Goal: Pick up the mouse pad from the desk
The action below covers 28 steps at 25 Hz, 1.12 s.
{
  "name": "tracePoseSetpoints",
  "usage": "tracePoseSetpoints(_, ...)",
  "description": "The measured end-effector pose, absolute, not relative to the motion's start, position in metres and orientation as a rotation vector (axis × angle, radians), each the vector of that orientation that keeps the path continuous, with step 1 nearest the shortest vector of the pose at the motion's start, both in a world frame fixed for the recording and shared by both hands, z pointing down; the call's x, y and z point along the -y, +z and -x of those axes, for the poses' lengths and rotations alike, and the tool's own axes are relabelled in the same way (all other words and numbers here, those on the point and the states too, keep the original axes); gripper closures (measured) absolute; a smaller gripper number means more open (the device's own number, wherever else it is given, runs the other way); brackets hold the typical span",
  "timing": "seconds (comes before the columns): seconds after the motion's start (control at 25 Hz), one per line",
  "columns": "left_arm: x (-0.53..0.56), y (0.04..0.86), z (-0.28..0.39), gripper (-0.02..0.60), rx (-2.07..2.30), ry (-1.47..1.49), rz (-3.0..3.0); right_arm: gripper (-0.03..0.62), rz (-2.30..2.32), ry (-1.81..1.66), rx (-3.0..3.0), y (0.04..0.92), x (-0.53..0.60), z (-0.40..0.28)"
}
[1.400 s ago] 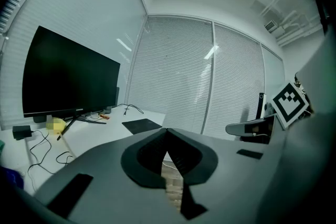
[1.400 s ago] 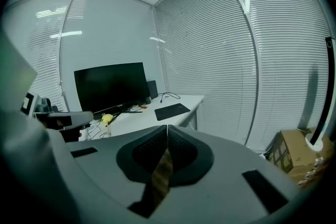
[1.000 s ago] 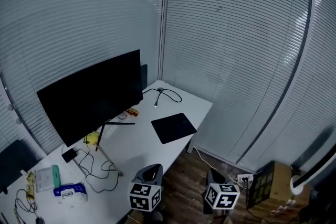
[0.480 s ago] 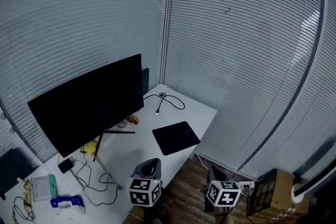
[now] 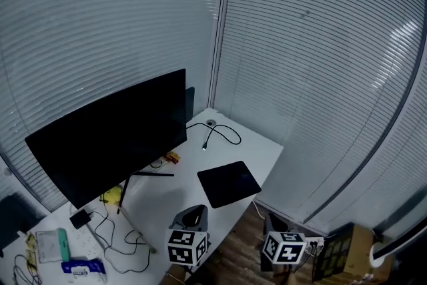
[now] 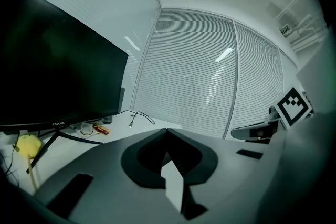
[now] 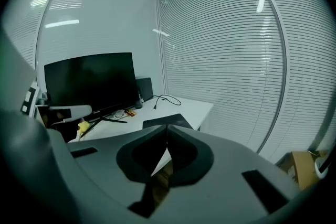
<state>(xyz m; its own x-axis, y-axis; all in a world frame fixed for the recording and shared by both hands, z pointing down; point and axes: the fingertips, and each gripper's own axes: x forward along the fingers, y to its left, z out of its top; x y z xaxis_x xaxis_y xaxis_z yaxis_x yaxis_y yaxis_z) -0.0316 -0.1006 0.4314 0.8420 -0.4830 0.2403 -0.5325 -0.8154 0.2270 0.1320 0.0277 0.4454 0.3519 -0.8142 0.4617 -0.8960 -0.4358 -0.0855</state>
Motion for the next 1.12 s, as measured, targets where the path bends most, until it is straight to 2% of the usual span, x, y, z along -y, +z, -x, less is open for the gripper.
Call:
tracePoseSetpoints(0.6,0.119,0.450,0.025,0.565,0.765,0.359,-2.745,0.560,-2.453,0.780,1.526,0.473,-0.010,-0.155)
tracePoseSetpoints(1.12,0.153,0.455,-0.019,0.565,0.853,0.358,-2.695,0.560,-2.372,0.718,1.618,0.467,0.046,-0.211)
